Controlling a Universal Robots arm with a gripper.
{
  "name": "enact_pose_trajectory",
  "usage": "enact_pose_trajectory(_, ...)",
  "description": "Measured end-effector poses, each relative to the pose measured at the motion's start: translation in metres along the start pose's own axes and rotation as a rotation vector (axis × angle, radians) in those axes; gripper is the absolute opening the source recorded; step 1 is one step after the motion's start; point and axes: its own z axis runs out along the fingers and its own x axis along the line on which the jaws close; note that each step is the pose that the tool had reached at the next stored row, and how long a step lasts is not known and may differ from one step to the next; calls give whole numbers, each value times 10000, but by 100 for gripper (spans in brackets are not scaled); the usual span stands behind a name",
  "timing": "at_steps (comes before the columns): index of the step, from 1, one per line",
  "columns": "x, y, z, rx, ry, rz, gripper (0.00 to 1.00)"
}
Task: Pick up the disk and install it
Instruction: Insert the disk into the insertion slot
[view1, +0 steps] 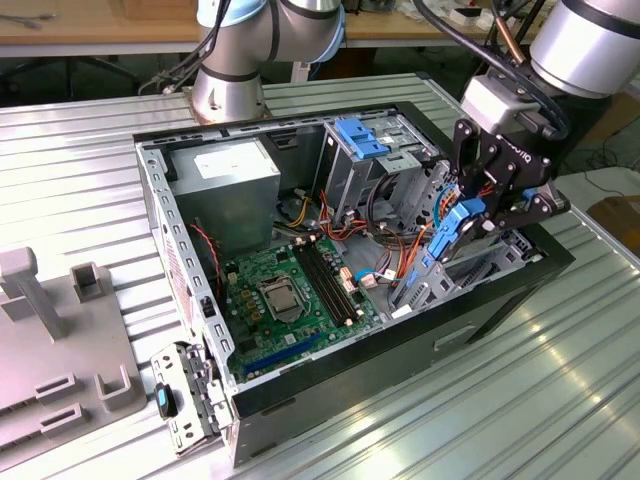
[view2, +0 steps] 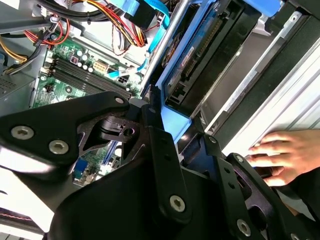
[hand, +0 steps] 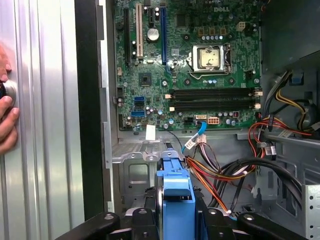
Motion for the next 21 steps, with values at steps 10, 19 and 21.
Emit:
enact_pose_trajectory(10,1,2,90,0,0,0,37)
enact_pose_trajectory(19,2,5,184,0,0,0,37)
enact_pose_trajectory(21,2,6,212,0,-1,0,37)
